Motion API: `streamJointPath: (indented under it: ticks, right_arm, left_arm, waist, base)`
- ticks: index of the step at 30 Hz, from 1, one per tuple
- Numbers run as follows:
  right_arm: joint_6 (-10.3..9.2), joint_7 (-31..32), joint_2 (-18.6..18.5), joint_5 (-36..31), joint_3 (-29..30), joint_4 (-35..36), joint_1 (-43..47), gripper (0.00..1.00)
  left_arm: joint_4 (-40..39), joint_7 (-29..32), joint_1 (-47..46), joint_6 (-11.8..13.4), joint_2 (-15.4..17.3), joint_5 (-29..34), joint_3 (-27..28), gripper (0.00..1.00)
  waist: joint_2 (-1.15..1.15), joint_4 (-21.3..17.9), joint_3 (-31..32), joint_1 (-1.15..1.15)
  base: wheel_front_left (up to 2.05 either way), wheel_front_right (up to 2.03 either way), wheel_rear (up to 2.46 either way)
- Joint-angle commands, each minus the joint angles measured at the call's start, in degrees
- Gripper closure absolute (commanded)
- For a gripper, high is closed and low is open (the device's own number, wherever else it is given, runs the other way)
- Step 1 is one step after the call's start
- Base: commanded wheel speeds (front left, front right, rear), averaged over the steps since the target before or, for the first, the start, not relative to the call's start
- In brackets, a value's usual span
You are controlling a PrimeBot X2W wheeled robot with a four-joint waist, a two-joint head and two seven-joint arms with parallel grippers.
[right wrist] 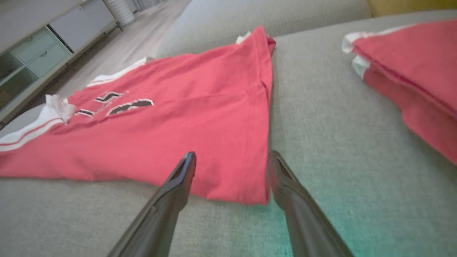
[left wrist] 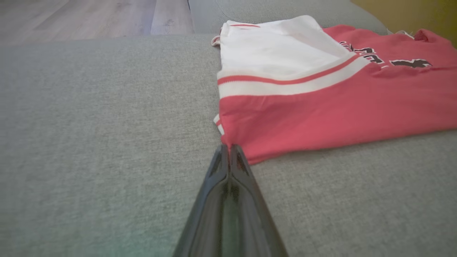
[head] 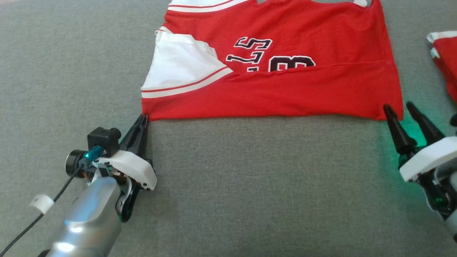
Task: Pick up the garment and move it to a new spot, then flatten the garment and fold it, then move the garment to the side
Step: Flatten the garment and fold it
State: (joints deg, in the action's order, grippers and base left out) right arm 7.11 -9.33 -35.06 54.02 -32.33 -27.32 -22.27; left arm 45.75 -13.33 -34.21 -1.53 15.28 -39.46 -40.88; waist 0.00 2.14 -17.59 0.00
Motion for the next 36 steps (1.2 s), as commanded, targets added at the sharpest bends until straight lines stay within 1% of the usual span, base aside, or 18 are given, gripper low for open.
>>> streamJointPath:
  ticks: [1,6,7,8,9,10,11,15,22,23,30,33,36]
  right_arm:
    - [0.37,0.3,-0.8,-0.3,0.0,0.0,0.4,0.0]
    - [0.37,2.8,1.1,-1.8,1.2,-6.3,-0.3,0.0]
    - [0.37,3.2,1.5,-1.9,1.3,-6.9,-0.4,0.05]
    - [0.37,3.4,1.8,-2.0,1.4,-7.2,-0.6,0.22]
    - [0.37,3.8,2.1,-2.0,1.4,-7.5,-0.7,0.51]
    - [0.37,4.3,2.3,-1.9,1.3,-7.7,-0.8,0.73]
    - [0.37,4.8,2.4,-1.8,1.1,-7.8,-0.9,1.0]
    - [0.37,5.6,2.1,-1.3,0.6,-7.7,-0.9,1.0]
    - [0.37,4.6,-1.1,-0.6,0.6,-5.0,1.6,1.0]
    - [0.37,4.6,-1.1,-0.6,0.6,-5.0,1.6,1.0]
    - [0.37,6.0,-5.7,0.7,1.0,-0.6,8.3,1.0]
    - [0.37,5.8,-7.8,1.0,2.2,1.1,12.5,1.0]
    - [0.37,5.1,-9.0,1.4,4.1,2.8,17.4,1.0]
  left_arm:
    - [-0.4,-0.8,-1.1,0.2,1.9,0.2,1.7,1.0]
    - [-1.0,-1.3,-1.3,0.1,2.2,0.8,2.0,1.0]
    - [-1.2,-1.3,-1.3,0.1,2.2,1.0,2.1,1.0]
    - [-1.4,-1.4,-1.3,0.1,2.3,1.1,2.2,1.0]
    - [-1.7,-1.4,-1.3,0.0,2.3,1.2,2.3,1.0]
    - [-1.9,-1.5,-1.2,0.0,2.4,1.3,2.4,1.0]
    - [-2.1,-1.5,-1.1,-0.1,2.5,1.5,2.4,1.0]
    - [-3.1,-1.6,-0.6,-0.1,2.5,2.0,2.6,1.0]
    - [-7.3,-1.6,3.7,0.7,3.9,2.3,3.8,1.0]
    - [-7.3,-1.6,3.7,0.7,3.9,2.3,3.8,1.0]
    - [-15.2,-1.7,13.6,2.4,5.4,1.8,3.8,1.0]
    - [-19.1,-1.5,17.7,3.6,6.0,1.4,3.3,1.0]
    - [-23.2,-0.9,21.7,5.0,6.5,0.7,3.0,1.0]
  waist:
    - [0.0,0.4,0.2,0.0]
    - [0.0,1.4,0.6,0.0]
    - [0.0,1.5,0.6,0.0]
    - [0.0,1.6,0.6,0.0]
    - [0.0,1.6,0.7,0.0]
    - [0.0,1.5,0.7,0.0]
    - [0.0,1.5,0.7,0.0]
    - [0.0,1.5,1.2,0.0]
    - [0.0,1.1,3.5,0.0]
    - [0.0,1.1,3.5,0.0]
    - [0.0,1.4,6.6,0.0]
    - [0.0,2.0,7.7,0.0]
    - [0.0,2.3,8.4,0.0]
  base:
    - [0.0,0.0,0.0]
    - [0.0,0.0,0.0]
    - [0.0,0.0,0.0]
    - [0.0,0.0,0.0]
    - [0.0,0.0,0.0]
    - [0.0,0.0,0.0]
    - [0.0,0.0,0.0]
    - [0.0,0.0,0.0]
    - [0.0,0.0,0.0]
    - [0.0,0.0,0.0]
    - [0.0,0.0,0.0]
    - [0.0,0.0,0.0]
    - [0.0,0.0,0.0]
